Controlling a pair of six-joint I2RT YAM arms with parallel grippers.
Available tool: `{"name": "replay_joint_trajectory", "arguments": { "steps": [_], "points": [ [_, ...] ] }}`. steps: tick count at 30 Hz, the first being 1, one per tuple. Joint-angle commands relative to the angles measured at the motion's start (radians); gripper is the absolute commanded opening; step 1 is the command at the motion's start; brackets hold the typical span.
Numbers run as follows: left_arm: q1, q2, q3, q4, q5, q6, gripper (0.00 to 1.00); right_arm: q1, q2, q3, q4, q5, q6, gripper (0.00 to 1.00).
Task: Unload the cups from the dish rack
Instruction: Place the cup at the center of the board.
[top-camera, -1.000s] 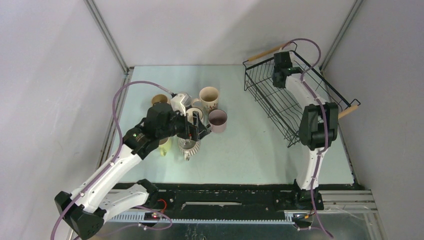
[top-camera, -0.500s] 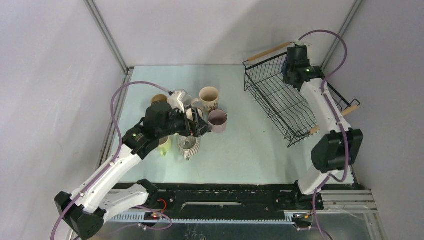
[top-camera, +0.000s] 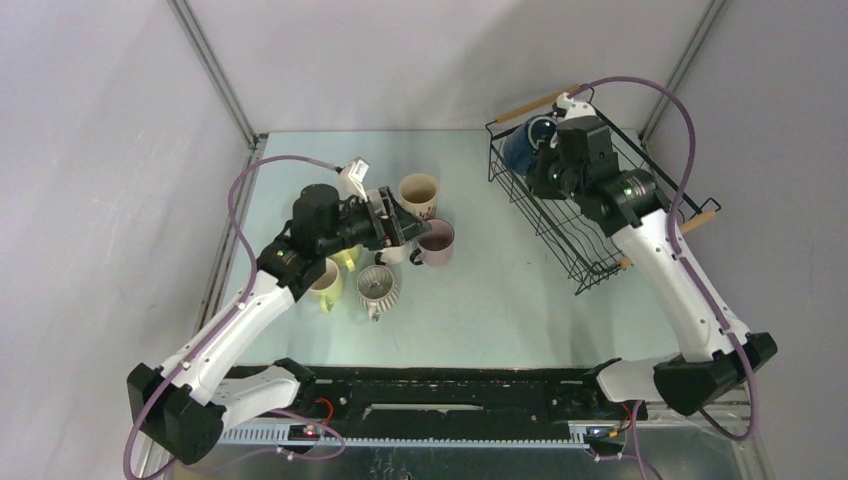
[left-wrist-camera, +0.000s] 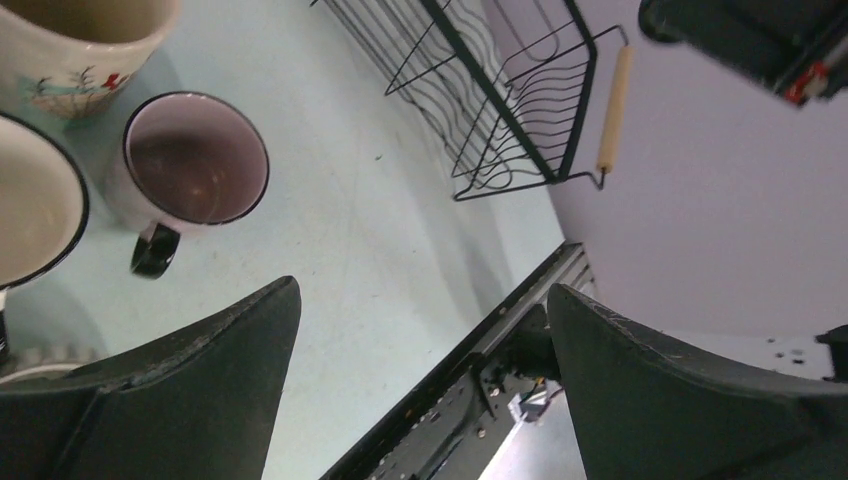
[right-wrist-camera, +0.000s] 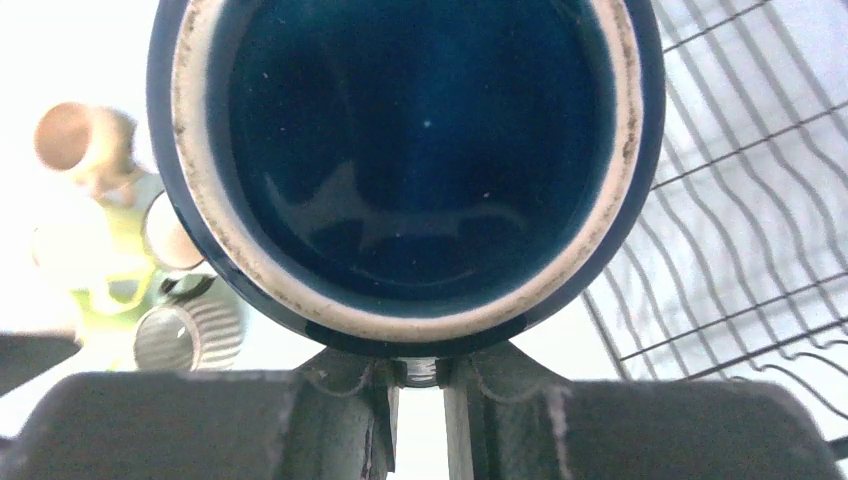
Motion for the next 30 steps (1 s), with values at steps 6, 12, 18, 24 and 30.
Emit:
{"name": "replay_joint_trajectory", "arguments": {
  "steps": [6,12,18,24,30],
  "points": [
    [0.048,0.055,0.022,0.297,0.150,-0.203,1.00,0.139,-0.123,-0.066,0.136,-0.208,0.140,0.00],
    [0.068,0.068,-0.020,0.483,0.197,-0.313,1.00,0.169,-0.155,-0.114,0.228,-0.385,0.231,0.00],
    [0.083,0.103,-0.042,0.662,0.246,-0.433,1.00,0.195,-0.165,-0.154,0.307,-0.481,0.288,0.00],
    [0.084,0.144,-0.048,0.799,0.281,-0.531,1.00,0.204,-0.164,-0.200,0.404,-0.577,0.346,0.00],
    [0.084,0.175,-0.050,0.917,0.314,-0.630,0.97,0.217,-0.154,-0.227,0.482,-0.634,0.368,0.00]
  ]
}}
